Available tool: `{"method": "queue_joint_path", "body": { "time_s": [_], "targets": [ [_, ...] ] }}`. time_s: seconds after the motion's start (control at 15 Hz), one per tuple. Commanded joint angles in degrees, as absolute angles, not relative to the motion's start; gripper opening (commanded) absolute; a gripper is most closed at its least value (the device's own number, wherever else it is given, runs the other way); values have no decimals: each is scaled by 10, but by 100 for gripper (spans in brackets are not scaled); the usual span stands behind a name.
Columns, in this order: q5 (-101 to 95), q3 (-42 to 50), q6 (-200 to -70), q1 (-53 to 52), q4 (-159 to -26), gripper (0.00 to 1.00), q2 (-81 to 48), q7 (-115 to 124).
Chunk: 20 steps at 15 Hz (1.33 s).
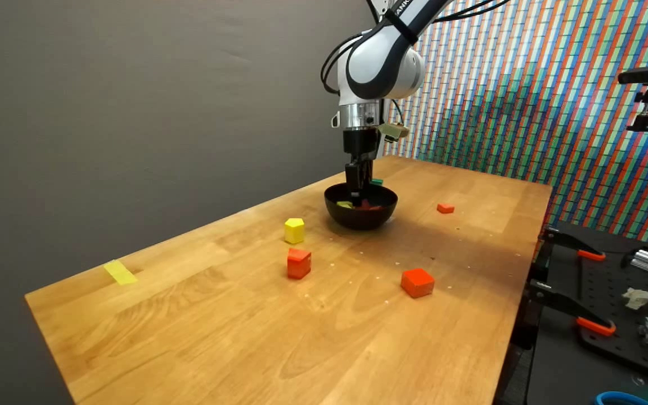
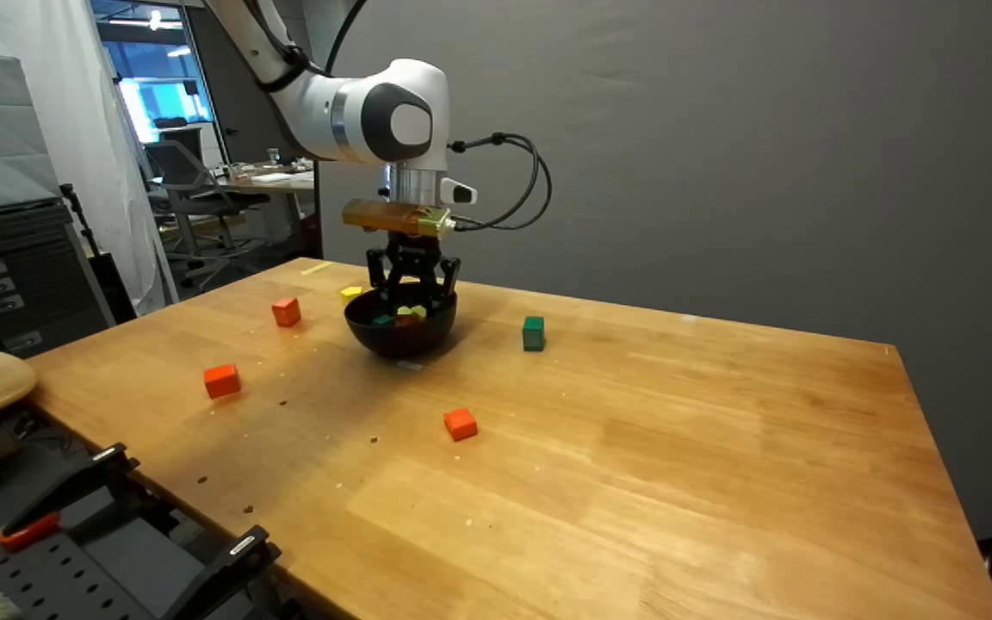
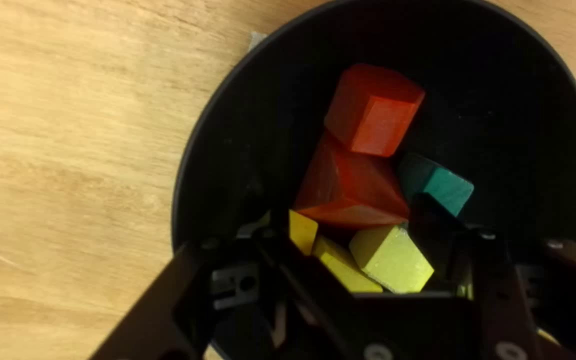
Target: Remove the cubes from the bowl
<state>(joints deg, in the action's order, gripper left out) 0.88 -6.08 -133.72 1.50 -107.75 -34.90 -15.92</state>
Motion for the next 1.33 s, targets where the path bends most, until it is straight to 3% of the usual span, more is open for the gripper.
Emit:
{"method": "queue_joint_path", "body": {
  "time_s": [0.0,0.87,0.93,1.07,1.27],
  "targets": [
    [21,-67,-1324,23,-1065,62,-357,-170],
    [20,-70,-1311,21,-1058,63,-364,-172],
    [21,-70,-1310,21,-1057,60,-366,-172],
    [22,-70,-1308,22,-1059,37,-366,-172],
    [16,-67,-1310,19,-1062,14,-361,-169]
  ]
}}
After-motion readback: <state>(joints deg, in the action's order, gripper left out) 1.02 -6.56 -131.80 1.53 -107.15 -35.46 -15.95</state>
